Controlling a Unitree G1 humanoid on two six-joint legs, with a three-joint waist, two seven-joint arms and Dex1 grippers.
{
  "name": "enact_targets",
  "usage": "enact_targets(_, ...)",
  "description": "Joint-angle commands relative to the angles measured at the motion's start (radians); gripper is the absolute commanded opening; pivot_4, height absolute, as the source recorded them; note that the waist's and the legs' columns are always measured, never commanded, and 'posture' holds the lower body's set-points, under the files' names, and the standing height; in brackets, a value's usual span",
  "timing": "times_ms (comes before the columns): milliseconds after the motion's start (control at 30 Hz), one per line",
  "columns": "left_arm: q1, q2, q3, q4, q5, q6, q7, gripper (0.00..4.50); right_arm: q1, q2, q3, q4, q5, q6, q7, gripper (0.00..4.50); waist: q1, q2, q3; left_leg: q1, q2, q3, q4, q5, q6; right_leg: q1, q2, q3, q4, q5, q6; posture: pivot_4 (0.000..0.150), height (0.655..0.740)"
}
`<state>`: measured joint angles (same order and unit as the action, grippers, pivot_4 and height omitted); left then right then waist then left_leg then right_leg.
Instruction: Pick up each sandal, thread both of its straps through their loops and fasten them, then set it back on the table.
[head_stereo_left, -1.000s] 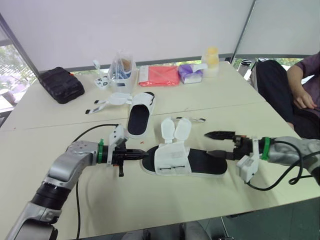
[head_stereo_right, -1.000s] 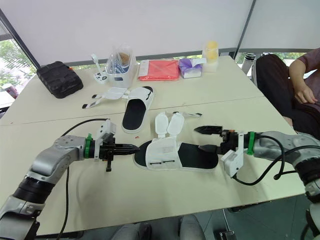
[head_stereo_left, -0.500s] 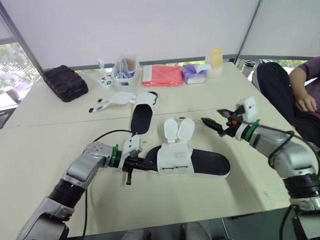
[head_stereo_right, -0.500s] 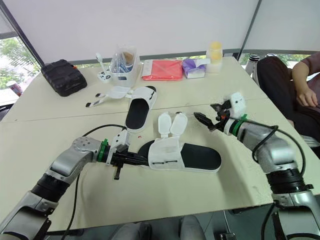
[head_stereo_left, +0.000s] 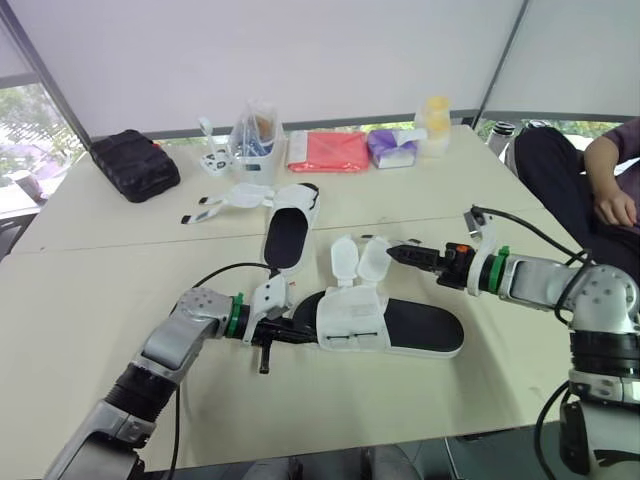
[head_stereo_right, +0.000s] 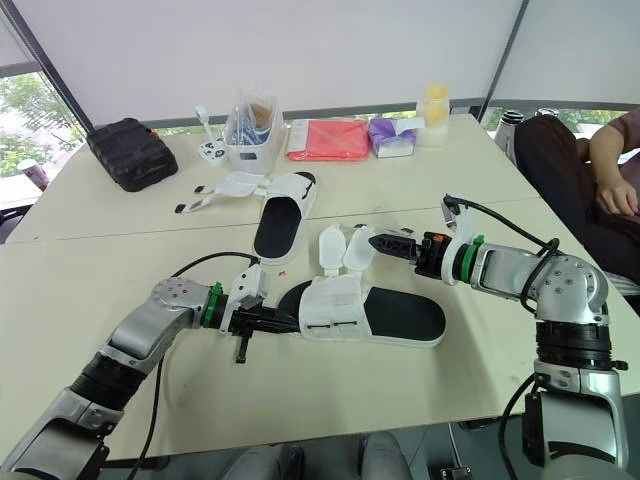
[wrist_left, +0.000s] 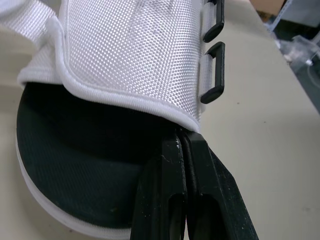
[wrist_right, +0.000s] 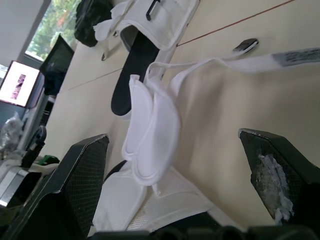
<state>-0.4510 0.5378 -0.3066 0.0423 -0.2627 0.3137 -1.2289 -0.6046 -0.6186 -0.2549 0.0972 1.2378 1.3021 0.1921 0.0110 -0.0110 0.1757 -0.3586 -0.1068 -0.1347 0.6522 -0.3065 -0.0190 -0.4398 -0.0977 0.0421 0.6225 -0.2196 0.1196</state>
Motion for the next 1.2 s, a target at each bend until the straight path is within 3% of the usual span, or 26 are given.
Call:
enact_targets(33, -0.007, -0.014, -0.026, 0.017, 0.046, -0.044, 0.015, 0.06, -0.037, 0.036, -0.036, 0.037, -0.017, 0.002, -0.033, 4.5, 0.001, 0.0, 0.0, 0.0, 0.0, 0.0, 0.0, 0.0, 0.0, 0.0, 0.0, 0.0, 0.0, 0.0, 0.0, 0.15, 0.74)
enact_targets(200, -0.016, -0.037, -0.025, 0.036, 0.062, -0.067, 0.024, 0.06, -0.074, 0.112, -0.071, 0.12, -0.043, -0.021, -0.064, 4.5, 0.001, 0.0, 0.0, 0.0, -0.001, 0.0, 0.002, 0.0, 0.0, 0.001, 0.0, 0.0, -0.001, 0.002, 0.001, 0.15, 0.74)
enact_targets(600, 0.015, -0.053, -0.058, -0.003, 0.086, -0.079, 0.019, 0.06, -0.298, 0.333, -0.29, 0.506, -0.158, -0.343, -0.348, 4.5, -0.002, 0.002, -0.001, 0.0, -0.001, 0.001, 0.001, 0.002, -0.002, 0.002, 0.0, 0.0, -0.005, 0.003, 0.002, 0.15, 0.74)
enact_targets(900, 0.034, -0.058, -0.056, -0.021, 0.09, -0.077, 0.03, 0.06, -0.382, 0.336, -0.321, 0.724, -0.267, -0.482, -0.291, 4.5, -0.007, 0.002, -0.002, 0.001, -0.001, 0.001, 0.002, 0.001, -0.001, 0.004, 0.0, 0.0, -0.005, 0.003, 0.002, 0.15, 0.74)
enact_targets(1000, 0.039, -0.057, -0.055, -0.028, 0.089, -0.074, 0.035, 0.0, -0.385, 0.337, -0.313, 0.734, -0.296, -0.486, -0.268, 3.74, -0.008, 0.002, -0.002, 0.001, -0.001, 0.001, 0.002, 0.001, -0.001, 0.004, 0.0, 0.0, -0.005, 0.003, 0.002, 0.15, 0.74)
enact_targets(1167, 0.051, -0.056, -0.056, -0.037, 0.088, -0.073, 0.038, 0.0, -0.368, 0.321, -0.233, 0.66, -0.372, -0.481, -0.142, 1.28, -0.012, 0.002, -0.002, 0.001, -0.001, 0.001, 0.001, 0.001, -0.001, 0.004, 0.0, 0.0, -0.005, 0.003, 0.002, 0.15, 0.74)
enact_targets(1200, 0.052, -0.057, -0.058, -0.037, 0.088, -0.074, 0.038, 0.0, -0.353, 0.31, -0.182, 0.606, -0.398, -0.483, -0.073, 1.28, -0.015, 0.002, -0.002, 0.001, -0.001, 0.001, 0.001, 0.001, -0.001, 0.004, 0.0, 0.0, -0.005, 0.003, 0.002, 0.15, 0.74)
